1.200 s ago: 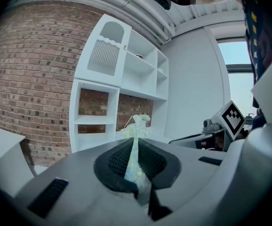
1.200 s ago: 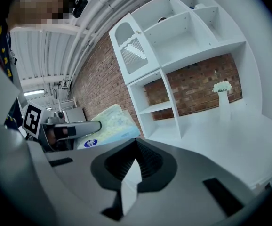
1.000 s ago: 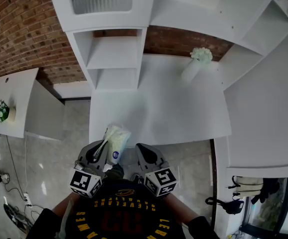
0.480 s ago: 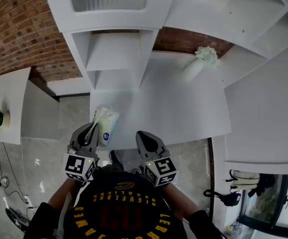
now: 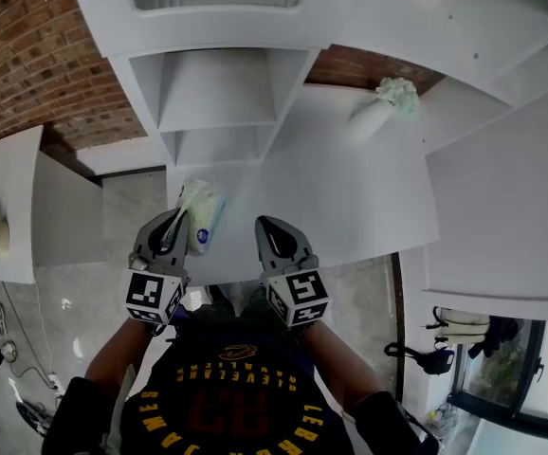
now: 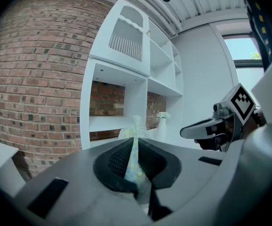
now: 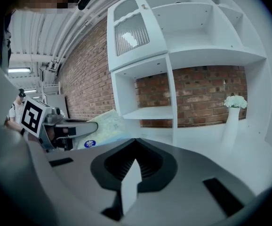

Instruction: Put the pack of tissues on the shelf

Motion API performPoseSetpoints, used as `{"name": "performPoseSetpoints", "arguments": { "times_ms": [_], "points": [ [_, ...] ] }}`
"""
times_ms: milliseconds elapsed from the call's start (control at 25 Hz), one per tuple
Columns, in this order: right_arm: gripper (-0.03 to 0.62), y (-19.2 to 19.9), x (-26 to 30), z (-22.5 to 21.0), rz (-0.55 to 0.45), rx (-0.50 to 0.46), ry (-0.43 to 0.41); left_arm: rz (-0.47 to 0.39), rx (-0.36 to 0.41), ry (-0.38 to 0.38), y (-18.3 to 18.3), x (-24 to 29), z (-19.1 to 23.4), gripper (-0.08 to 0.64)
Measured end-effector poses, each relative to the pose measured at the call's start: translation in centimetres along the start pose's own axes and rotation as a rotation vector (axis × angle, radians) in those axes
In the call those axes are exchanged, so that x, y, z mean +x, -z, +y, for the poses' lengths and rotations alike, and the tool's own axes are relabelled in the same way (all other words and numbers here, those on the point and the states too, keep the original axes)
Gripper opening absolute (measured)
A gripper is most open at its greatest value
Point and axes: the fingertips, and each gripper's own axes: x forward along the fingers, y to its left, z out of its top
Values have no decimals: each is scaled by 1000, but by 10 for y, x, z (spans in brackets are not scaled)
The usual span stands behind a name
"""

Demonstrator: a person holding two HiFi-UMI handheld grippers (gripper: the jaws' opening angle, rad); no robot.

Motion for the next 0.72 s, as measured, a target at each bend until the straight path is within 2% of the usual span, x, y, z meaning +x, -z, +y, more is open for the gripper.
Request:
{"name": "performPoseSetpoints", "arguments": {
  "times_ms": [440,720],
  "points": [
    [-2,-7,61,-31,-21,-74,-24,4,68,-49,-2,60,21,8],
    [-2,-5,99,-52,-22,-101,-54,45,80,-102,12,98,36,8]
  ]
}}
